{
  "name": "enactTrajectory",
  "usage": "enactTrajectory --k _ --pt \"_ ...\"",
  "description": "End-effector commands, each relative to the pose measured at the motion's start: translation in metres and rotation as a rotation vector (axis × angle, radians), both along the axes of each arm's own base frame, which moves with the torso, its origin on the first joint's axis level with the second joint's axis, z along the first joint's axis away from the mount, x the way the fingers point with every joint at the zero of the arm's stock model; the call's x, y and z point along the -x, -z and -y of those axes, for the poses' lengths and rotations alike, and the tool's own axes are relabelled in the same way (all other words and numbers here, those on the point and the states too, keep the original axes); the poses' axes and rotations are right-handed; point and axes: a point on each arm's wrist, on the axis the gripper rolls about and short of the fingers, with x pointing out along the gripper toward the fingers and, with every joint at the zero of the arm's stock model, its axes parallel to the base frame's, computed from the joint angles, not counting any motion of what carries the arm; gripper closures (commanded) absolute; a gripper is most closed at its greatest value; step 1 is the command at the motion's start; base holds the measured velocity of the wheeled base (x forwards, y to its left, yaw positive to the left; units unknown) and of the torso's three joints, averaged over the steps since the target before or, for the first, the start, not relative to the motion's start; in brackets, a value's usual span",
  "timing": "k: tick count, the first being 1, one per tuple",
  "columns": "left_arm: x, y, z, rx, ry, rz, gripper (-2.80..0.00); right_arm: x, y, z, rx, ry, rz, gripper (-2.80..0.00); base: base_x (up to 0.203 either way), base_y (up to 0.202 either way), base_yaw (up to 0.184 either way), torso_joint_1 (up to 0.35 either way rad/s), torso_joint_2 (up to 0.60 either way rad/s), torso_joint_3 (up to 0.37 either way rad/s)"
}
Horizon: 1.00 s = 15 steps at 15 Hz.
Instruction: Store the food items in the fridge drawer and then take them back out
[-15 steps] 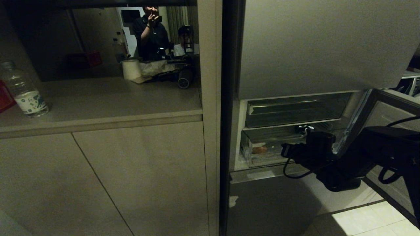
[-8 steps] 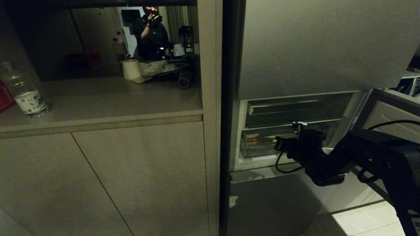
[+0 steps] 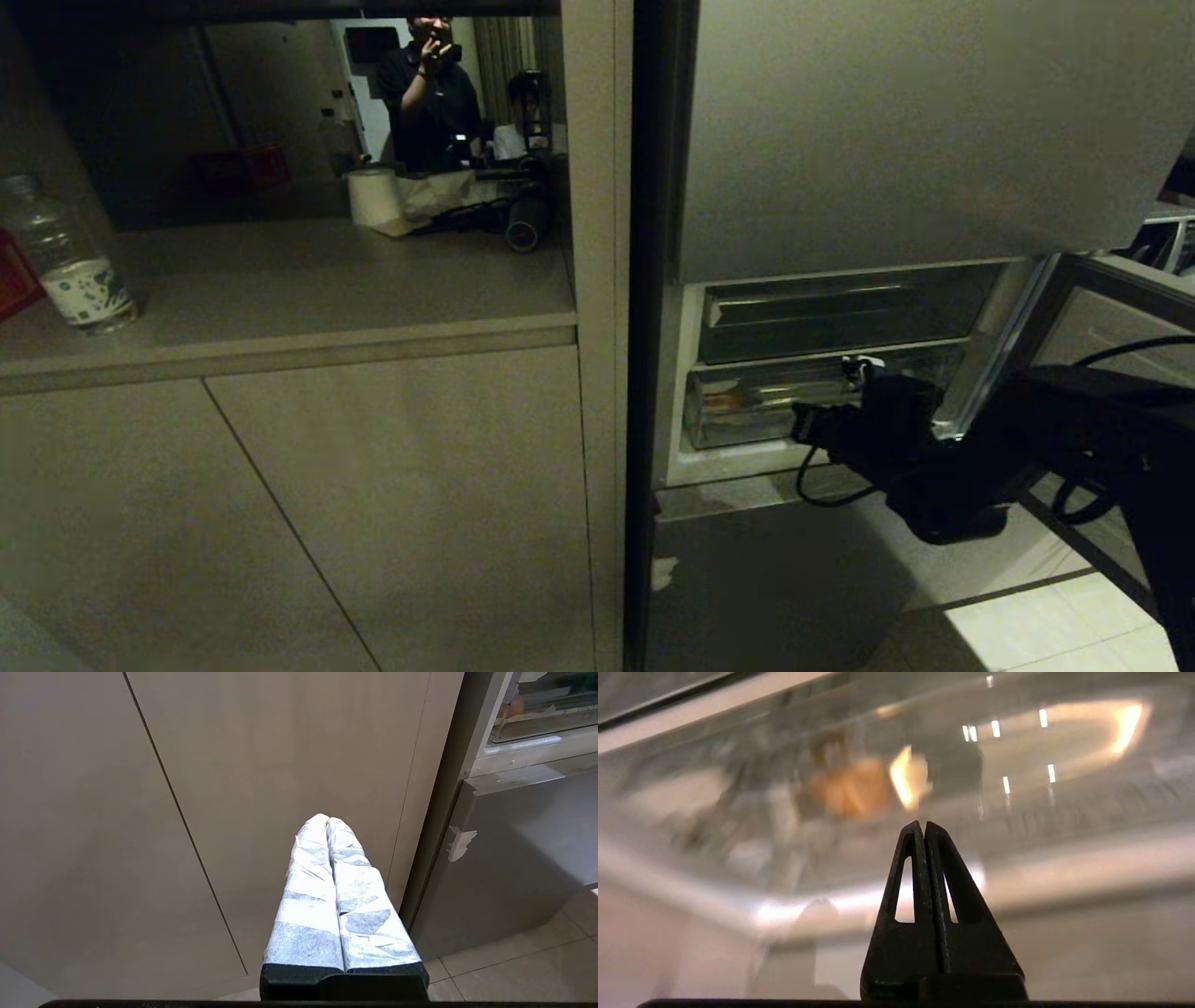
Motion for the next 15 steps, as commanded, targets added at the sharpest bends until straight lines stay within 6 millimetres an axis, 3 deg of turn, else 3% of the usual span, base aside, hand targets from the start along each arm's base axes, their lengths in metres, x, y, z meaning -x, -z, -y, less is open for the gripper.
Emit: enactTrajectory --k 1,5,8,10,12,15 --pt "0.000 0.000 0.000 0.000 0.000 -0.001 0.00 0.048 -0.061 0.011 -0.009 0.013 0.056 0.00 0.000 0.000 0.000 0.000 0.00 0.000" --pt "0.000 0.000 0.000 0.000 0.000 -0.001 0.00 0.143 -0.138 0.049 -0.004 0.106 0.158 0.00 0.000 0.000 0.000 0.000 0.00 0.000" --pt "0.000 0.000 0.000 0.000 0.000 -0.001 0.00 0.217 -0.165 0.083 0.015 0.261 0.191 0.00 0.000 0.000 0.000 0.000 0.00 0.000" --pt "0.000 0.000 0.000 0.000 0.000 -0.001 0.00 0.259 -0.165 0.097 0.026 0.371 0.164 0.00 0.000 0.000 0.000 0.000 0.00 0.000" --pt "0.000 0.000 0.000 0.000 0.000 -0.001 0.00 0.294 -0.146 0.101 0.042 0.459 0.095 0.00 0.000 0.000 0.000 0.000 0.00 0.000" --pt "0.000 0.000 0.000 0.000 0.000 0.000 0.00 0.314 -0.129 0.111 0.124 0.568 0.017 0.00 0.000 0.000 0.000 0.000 0.00 0.000"
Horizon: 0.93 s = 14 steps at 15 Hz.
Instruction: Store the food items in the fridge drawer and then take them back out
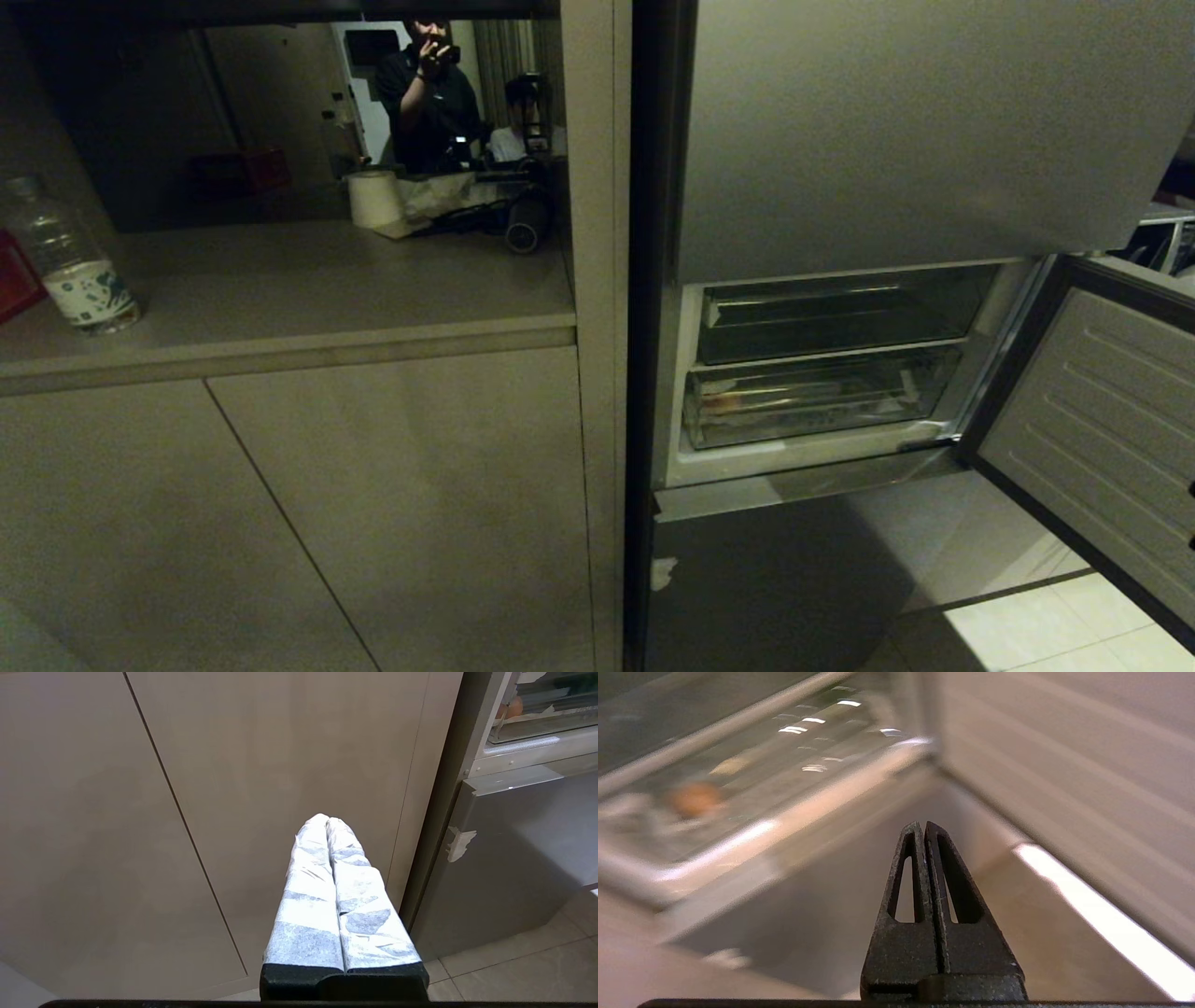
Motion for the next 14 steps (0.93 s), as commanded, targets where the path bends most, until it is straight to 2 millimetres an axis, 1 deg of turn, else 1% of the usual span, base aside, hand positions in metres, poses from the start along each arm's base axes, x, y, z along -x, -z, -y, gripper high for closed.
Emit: enactTrajectory --k 1,6,8,12,14 --pt "0.000 0.000 0.000 0.000 0.000 0.000 0.00 0.017 0.000 0.002 0.037 0.064 0.022 0.00 0.000 0.000 0.000 0.000 0.00 0.000" --pt "0.000 0.000 0.000 0.000 0.000 -0.001 0.00 0.019 0.005 0.002 0.051 0.062 -0.007 0.00 0.000 0.000 0.000 0.000 0.00 0.000" --pt "0.000 0.000 0.000 0.000 0.000 -0.001 0.00 0.020 0.005 0.006 0.049 0.078 -0.005 0.00 0.000 0.004 -0.029 -0.004 0.00 0.000" --pt "0.000 0.000 0.000 0.000 0.000 0.000 0.00 0.021 0.000 0.019 0.048 0.099 0.006 0.00 -0.002 0.007 -0.161 0.001 0.00 0.002" --pt "0.000 0.000 0.000 0.000 0.000 -0.003 0.00 0.020 -0.001 0.023 0.051 0.095 0.003 0.00 -0.002 0.006 -0.174 0.002 0.00 0.001"
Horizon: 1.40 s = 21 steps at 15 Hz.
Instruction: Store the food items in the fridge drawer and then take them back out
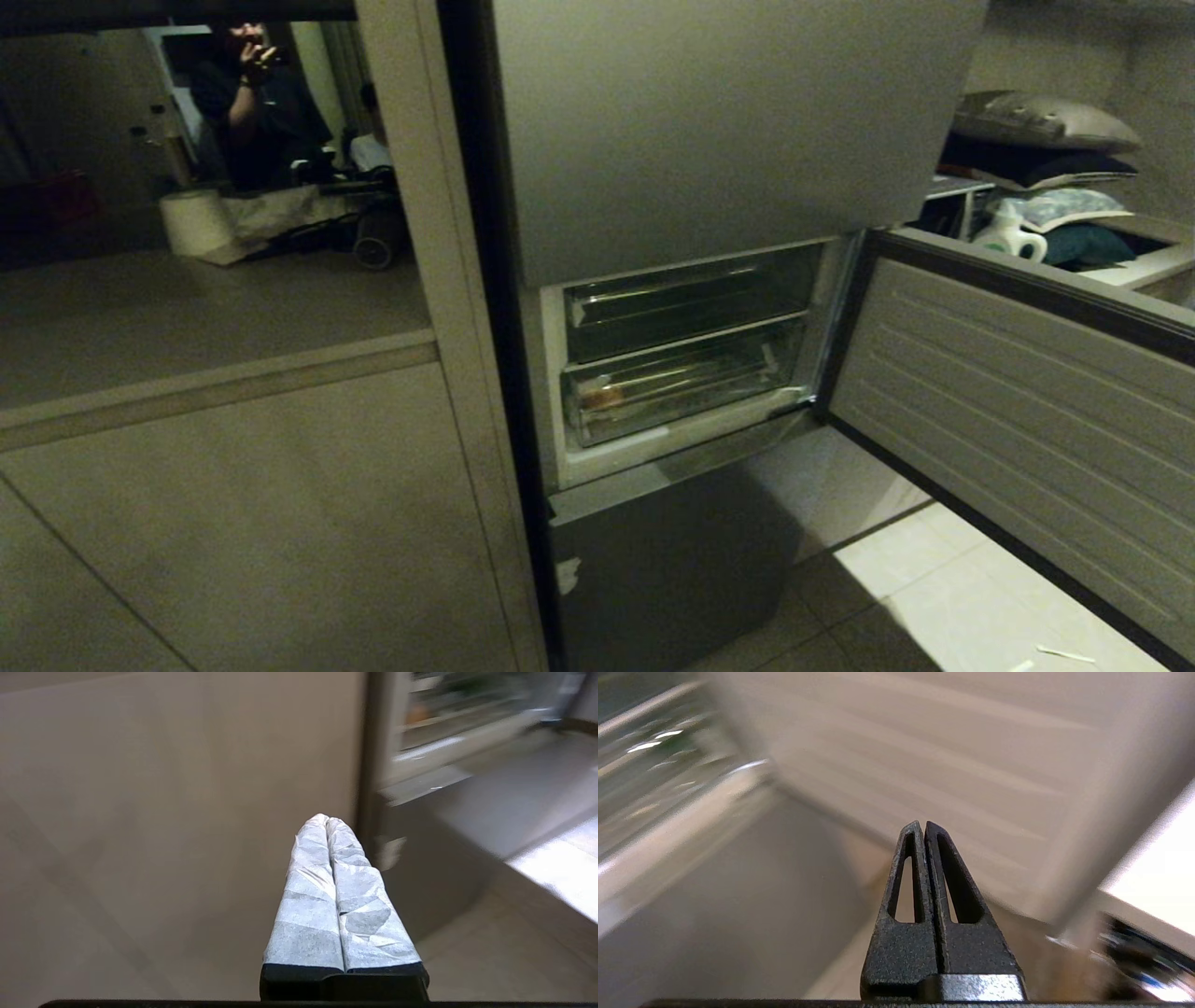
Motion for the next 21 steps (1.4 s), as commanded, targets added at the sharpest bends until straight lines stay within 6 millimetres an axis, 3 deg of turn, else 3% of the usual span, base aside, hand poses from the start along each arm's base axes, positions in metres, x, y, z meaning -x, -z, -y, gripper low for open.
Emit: enactTrajectory --k 1,7,11,16,21 --pt "0.000 0.000 0.000 0.000 0.000 -0.002 0.00 -0.003 0.001 0.005 -0.008 0.012 -0.012 0.00 -0.001 0.009 -0.182 0.002 0.00 0.007" --pt "0.000 0.000 0.000 0.000 0.000 -0.002 0.00 -0.005 -0.004 0.017 0.015 0.068 0.015 0.00 -0.001 0.007 -0.163 0.003 0.00 0.001" --pt "0.000 0.000 0.000 0.000 0.000 -0.001 0.00 -0.007 -0.012 0.046 0.029 0.190 0.034 0.00 0.000 0.001 -0.021 0.001 0.00 0.001" --pt "0.000 0.000 0.000 0.000 0.000 -0.002 0.00 -0.044 -0.004 0.105 -0.029 0.227 -0.012 0.00 0.000 0.000 0.000 0.000 0.00 0.000" --pt "0.000 0.000 0.000 0.000 0.000 -0.002 0.00 -0.081 0.001 0.144 -0.054 -0.027 0.081 0.00 0.000 0.000 0.000 0.000 0.00 0.000"
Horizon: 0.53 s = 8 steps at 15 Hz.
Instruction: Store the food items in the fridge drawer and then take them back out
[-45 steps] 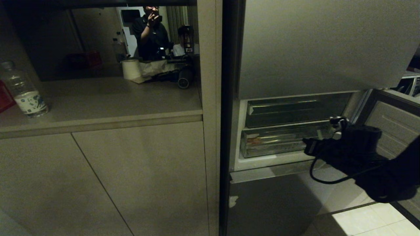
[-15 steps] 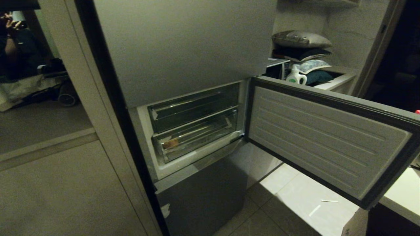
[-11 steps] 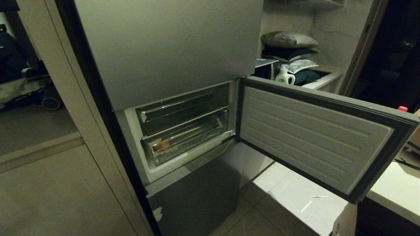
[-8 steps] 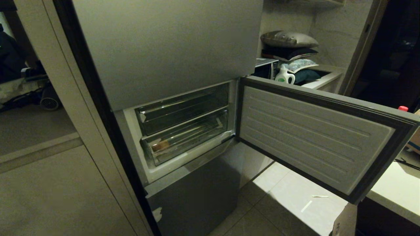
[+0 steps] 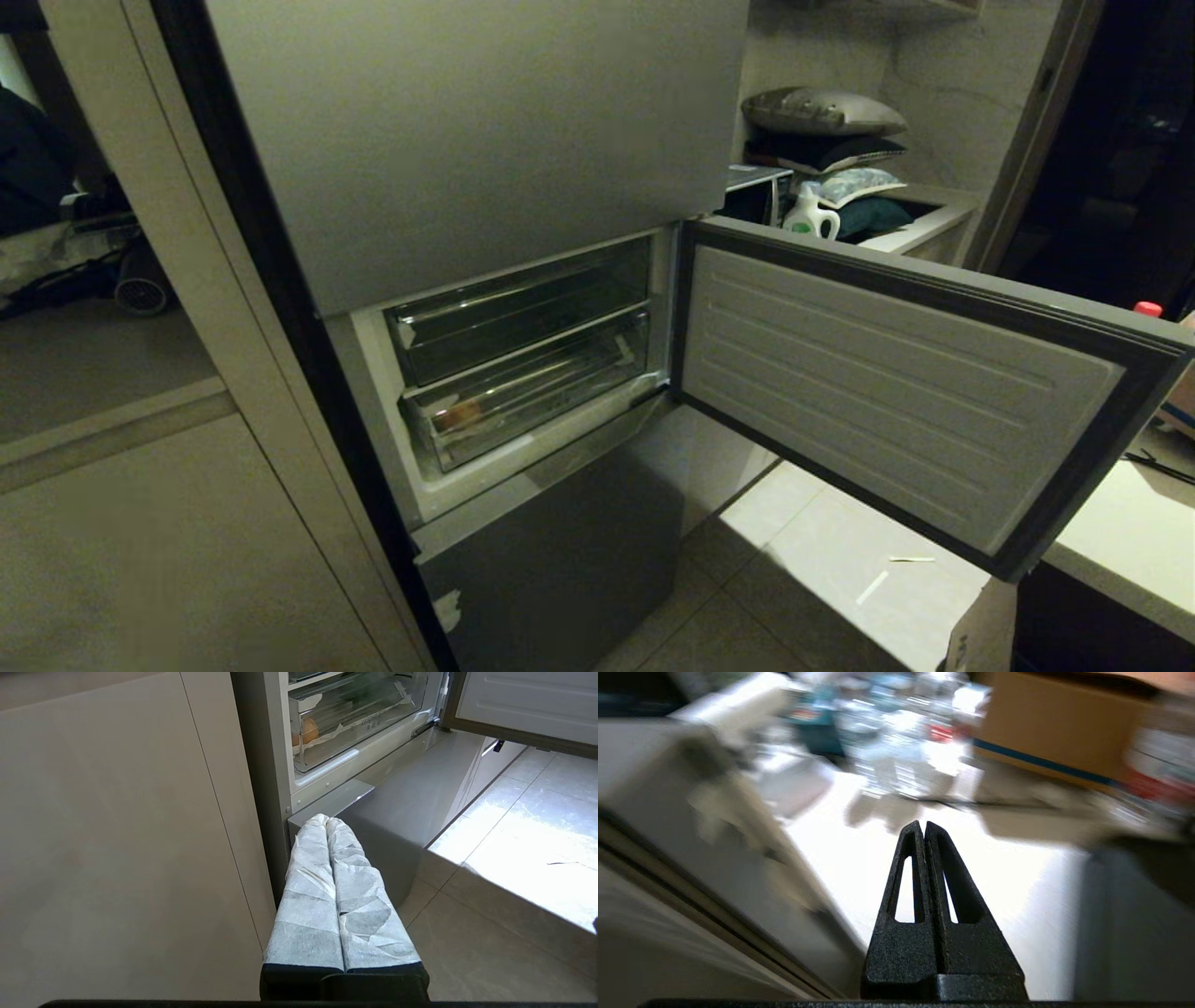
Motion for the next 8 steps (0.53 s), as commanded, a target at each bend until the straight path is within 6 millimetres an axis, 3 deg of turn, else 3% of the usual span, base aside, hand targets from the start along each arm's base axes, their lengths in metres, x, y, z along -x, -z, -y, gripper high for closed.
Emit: enactTrajectory --k 1,8 --pt "0.000 0.000 0.000 0.000 0.000 -0.002 0.00 -0.019 0.016 0.020 -0.033 -0.094 0.012 0.00 0.000 0.000 0.000 0.000 0.00 0.000" --pt "0.000 0.000 0.000 0.000 0.000 -0.002 0.00 -0.040 0.028 0.039 -0.066 -0.345 0.072 0.00 0.000 0.000 0.000 0.000 0.00 0.000"
